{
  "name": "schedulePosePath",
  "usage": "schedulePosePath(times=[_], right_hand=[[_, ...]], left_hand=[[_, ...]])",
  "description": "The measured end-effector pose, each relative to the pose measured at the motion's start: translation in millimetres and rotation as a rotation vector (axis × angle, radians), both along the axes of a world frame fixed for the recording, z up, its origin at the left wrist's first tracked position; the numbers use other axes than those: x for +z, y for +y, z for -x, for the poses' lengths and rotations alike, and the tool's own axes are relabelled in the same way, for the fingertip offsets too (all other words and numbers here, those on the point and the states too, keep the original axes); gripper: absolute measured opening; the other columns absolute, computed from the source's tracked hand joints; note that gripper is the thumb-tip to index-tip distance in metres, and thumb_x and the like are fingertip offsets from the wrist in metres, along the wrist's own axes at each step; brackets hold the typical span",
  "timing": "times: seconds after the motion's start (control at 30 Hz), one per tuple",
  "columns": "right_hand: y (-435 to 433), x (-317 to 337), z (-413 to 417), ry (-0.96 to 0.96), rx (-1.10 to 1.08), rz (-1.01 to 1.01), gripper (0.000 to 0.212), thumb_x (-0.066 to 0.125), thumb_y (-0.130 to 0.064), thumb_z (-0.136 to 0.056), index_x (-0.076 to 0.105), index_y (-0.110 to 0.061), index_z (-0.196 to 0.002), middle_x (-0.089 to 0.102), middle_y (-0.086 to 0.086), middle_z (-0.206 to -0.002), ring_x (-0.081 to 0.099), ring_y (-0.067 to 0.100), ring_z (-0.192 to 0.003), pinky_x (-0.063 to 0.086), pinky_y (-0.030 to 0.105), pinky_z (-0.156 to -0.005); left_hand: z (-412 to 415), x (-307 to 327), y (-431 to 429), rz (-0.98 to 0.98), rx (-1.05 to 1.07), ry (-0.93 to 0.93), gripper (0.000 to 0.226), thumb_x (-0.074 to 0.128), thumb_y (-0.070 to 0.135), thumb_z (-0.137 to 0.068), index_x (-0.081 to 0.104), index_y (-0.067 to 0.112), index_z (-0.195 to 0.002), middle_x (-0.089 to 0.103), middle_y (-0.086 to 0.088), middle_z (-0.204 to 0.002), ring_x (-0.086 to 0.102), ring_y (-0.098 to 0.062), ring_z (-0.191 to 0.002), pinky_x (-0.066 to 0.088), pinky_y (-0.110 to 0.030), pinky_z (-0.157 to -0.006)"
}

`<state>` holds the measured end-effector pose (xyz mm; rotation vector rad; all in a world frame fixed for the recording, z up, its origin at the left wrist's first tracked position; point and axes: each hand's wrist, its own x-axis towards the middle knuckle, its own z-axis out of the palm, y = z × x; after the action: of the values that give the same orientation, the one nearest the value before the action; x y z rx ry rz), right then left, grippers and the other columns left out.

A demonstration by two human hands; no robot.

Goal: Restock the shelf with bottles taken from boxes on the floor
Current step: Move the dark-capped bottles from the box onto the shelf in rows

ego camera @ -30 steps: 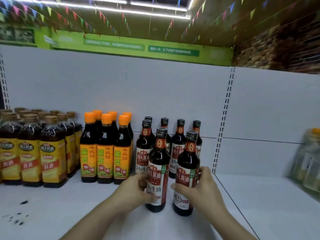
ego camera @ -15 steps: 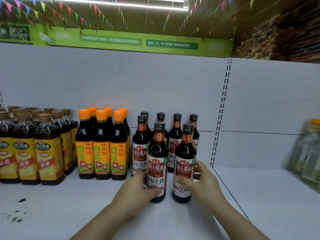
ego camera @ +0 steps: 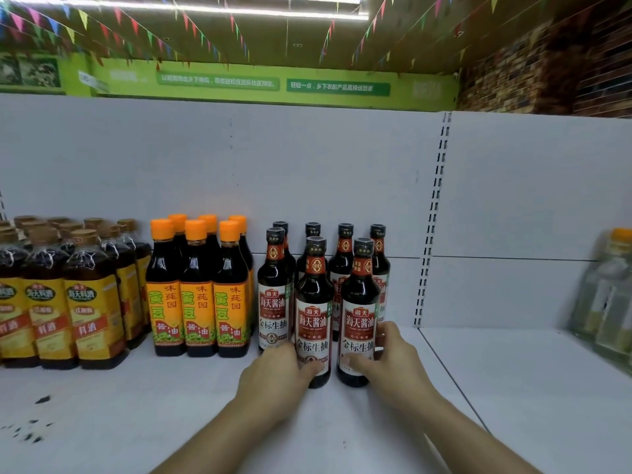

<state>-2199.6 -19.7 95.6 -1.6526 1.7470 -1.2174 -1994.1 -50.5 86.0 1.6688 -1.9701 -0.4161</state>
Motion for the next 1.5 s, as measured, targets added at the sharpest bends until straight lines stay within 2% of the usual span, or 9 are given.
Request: schedulePosePath(times=[0.13,0.27,0.43,0.57,0.77,0.87,0.97,1.23,1.5], right_hand=[[-9,-4,-2,0.007,-0.023,0.018,0.064,0.084,-0.031,-0.082,0.047,-0.027,-0.134,0.06,-0.027,-0.103,0.063,-0.005,-0.093,0.05,0.021,-0.082],[-18,-6,-3,0.032,-0.033,0.012,0.064,0.082,-0.031,-0.083,0.047,-0.025,-0.136,0.062,-0.022,-0.106,0.065,0.006,-0.098,0.052,0.028,-0.089],[-28,-6,-5,0.054,-0.047,0.022,0.057,0.079,-0.033,-0.084,0.049,-0.027,-0.132,0.067,-0.016,-0.111,0.067,0.01,-0.101,0.054,0.032,-0.088],[-34,-8,-8,0.078,-0.049,0.033,0.046,0.077,-0.033,-0.085,0.047,-0.033,-0.12,0.069,-0.012,-0.112,0.068,0.014,-0.104,0.055,0.037,-0.091],[-42,-8,-11,0.079,-0.06,0.03,0.043,0.077,-0.033,-0.086,0.046,-0.031,-0.116,0.067,-0.011,-0.108,0.067,0.018,-0.103,0.052,0.034,-0.085],[-45,-8,-13,0.087,-0.069,0.034,0.043,0.076,-0.036,-0.084,0.049,-0.03,-0.116,0.068,-0.008,-0.112,0.066,0.019,-0.103,0.054,0.039,-0.089],[-49,-9,-16,0.091,-0.07,0.038,0.044,0.075,-0.036,-0.085,0.051,-0.028,-0.121,0.066,-0.006,-0.117,0.065,0.021,-0.106,0.054,0.039,-0.091],[-55,-10,-19,0.091,-0.073,0.036,0.039,0.075,-0.032,-0.088,0.048,-0.028,-0.116,0.066,-0.004,-0.117,0.064,0.02,-0.106,0.05,0.034,-0.086],[-58,-13,-18,0.078,-0.067,0.034,0.043,0.074,-0.035,-0.087,0.052,-0.025,-0.122,0.065,-0.007,-0.118,0.065,0.018,-0.107,0.054,0.04,-0.092]], left_hand=[[9,0,-5,-0.012,0.03,-0.079,0.046,0.051,0.068,-0.092,0.059,0.031,-0.118,0.066,0.009,-0.122,0.063,-0.023,-0.111,0.053,-0.043,-0.093],[17,4,-6,0.017,0.063,-0.144,0.044,0.048,0.064,-0.097,0.059,0.027,-0.119,0.066,0.007,-0.122,0.061,-0.023,-0.114,0.049,-0.038,-0.089],[24,9,-11,0.025,0.096,-0.241,0.047,0.043,0.063,-0.1,0.058,0.021,-0.115,0.068,0.002,-0.118,0.063,-0.023,-0.111,0.044,-0.035,-0.079],[28,8,-19,0.013,0.104,-0.293,0.049,0.041,0.063,-0.101,0.059,0.02,-0.117,0.068,0.001,-0.119,0.063,-0.023,-0.112,0.042,-0.034,-0.08],[27,11,-31,-0.029,0.071,-0.291,0.044,0.045,0.059,-0.101,0.06,0.022,-0.12,0.066,0.001,-0.123,0.062,-0.023,-0.113,0.045,-0.036,-0.085],[27,11,-36,-0.036,0.066,-0.3,0.043,0.044,0.058,-0.102,0.06,0.024,-0.123,0.063,0.001,-0.125,0.06,-0.023,-0.115,0.042,-0.036,-0.084],[27,11,-38,-0.031,0.055,-0.329,0.041,0.042,0.057,-0.103,0.062,0.025,-0.12,0.064,0.0,-0.121,0.061,-0.023,-0.112,0.042,-0.036,-0.083],[29,4,-48,-0.022,0.081,-0.333,0.041,0.043,0.059,-0.102,0.062,0.027,-0.116,0.065,0.002,-0.115,0.062,-0.022,-0.108,0.044,-0.036,-0.081],[29,1,-54,-0.014,0.06,-0.409,0.042,0.041,0.06,-0.102,0.062,0.028,-0.119,0.065,0.002,-0.117,0.061,-0.022,-0.111,0.042,-0.036,-0.08]])
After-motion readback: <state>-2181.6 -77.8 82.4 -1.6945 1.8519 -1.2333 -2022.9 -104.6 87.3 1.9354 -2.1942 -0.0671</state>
